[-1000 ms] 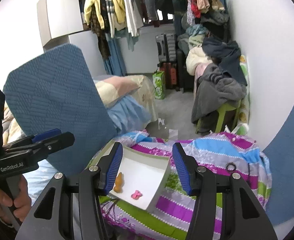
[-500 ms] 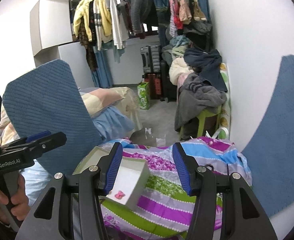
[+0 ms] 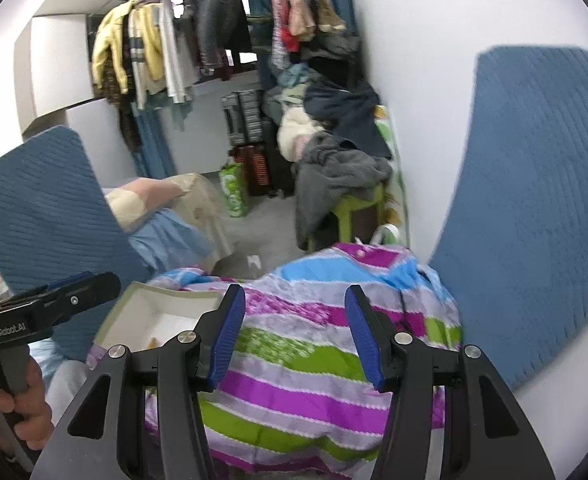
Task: Organize jewelry
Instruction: 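Withdraw both grippers from the box back over the jewelry on the cloth, then grasp the silver bangle with the left gripper while the right grasps the green round clip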
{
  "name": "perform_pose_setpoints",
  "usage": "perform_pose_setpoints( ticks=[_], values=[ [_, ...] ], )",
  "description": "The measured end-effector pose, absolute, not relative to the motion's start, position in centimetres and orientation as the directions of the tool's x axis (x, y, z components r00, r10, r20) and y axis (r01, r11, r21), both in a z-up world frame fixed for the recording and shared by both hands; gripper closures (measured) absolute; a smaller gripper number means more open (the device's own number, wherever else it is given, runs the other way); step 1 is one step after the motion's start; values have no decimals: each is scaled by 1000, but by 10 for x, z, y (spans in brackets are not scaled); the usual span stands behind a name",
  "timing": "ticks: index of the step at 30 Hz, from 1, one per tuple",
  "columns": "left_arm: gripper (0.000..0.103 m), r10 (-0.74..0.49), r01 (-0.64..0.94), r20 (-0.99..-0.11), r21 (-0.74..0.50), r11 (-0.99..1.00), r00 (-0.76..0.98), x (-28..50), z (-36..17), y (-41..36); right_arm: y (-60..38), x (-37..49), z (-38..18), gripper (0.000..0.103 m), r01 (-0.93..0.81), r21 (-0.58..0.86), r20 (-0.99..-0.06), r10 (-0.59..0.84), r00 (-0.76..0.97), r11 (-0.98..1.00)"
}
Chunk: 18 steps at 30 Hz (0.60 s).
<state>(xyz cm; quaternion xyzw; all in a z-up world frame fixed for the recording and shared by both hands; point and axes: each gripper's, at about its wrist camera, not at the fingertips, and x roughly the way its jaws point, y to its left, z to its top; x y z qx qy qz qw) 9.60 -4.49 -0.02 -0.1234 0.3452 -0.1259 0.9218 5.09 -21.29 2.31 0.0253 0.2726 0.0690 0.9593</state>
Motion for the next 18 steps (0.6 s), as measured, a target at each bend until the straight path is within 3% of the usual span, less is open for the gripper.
perform_pose_setpoints(
  ticks=[12, 18],
  values=[
    [18, -443, 276, -644, -348, 896, 624, 153, -68, -106, -270, 61, -43, 54, 8, 122, -564, 62, 823, 992],
    [27, -473, 263, -696, -394, 881, 541, 188, -118, -121, -287, 86, -84, 60, 28, 163, -601, 77, 795, 986]
  ],
)
